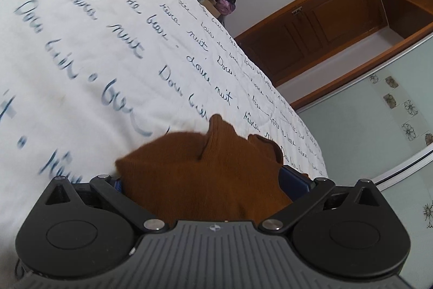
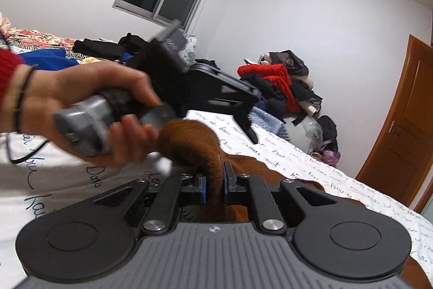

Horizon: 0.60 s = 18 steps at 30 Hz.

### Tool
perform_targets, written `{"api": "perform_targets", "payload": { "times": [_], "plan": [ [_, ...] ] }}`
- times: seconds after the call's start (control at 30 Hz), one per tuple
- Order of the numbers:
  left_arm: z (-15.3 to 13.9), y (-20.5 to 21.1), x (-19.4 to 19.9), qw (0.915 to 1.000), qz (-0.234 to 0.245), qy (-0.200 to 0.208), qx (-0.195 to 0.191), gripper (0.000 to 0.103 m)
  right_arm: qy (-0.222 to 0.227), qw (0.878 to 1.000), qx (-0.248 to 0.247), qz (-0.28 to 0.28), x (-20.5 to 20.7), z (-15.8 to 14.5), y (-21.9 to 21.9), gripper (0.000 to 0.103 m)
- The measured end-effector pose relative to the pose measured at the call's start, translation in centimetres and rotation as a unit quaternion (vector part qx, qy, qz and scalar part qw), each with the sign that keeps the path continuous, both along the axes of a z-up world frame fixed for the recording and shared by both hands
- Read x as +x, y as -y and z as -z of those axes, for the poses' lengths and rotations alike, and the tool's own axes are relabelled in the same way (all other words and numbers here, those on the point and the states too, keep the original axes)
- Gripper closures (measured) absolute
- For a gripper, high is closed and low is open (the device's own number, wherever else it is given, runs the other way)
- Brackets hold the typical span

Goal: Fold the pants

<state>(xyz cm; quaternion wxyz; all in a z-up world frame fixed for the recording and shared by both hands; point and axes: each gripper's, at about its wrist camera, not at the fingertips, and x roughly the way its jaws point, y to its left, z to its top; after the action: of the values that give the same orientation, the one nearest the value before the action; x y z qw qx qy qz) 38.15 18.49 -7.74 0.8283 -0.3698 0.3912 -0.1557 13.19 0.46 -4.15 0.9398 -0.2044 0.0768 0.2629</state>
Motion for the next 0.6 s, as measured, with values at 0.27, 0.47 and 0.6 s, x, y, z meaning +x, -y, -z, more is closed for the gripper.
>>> {"api": "perform_targets", "payload": {
  "times": [0.27, 0.47, 0.6],
  "plan": [
    [-1.3, 1.6, 2.7, 0.9906, 0.101, -0.031, 0.087, 0.002, -0.016, 0.995, -0.095, 0.007, 0.6, 1.4, -1.6, 0.058],
    [-1.4, 3.3, 2.0, 0.9818, 0.109, 0.003, 0.156, 0.041, 0.045, 0.983, -0.176, 0.011, -0.9, 3.4, -4.0, 0.033],
    [-1.1, 2.7, 1.7, 0.9841, 0.094, 0.005, 0.150, 0.079, 0.056, 0.976, -0.211, 0.008, -0.6, 4.5, -5.2, 0.089]
  ]
}}
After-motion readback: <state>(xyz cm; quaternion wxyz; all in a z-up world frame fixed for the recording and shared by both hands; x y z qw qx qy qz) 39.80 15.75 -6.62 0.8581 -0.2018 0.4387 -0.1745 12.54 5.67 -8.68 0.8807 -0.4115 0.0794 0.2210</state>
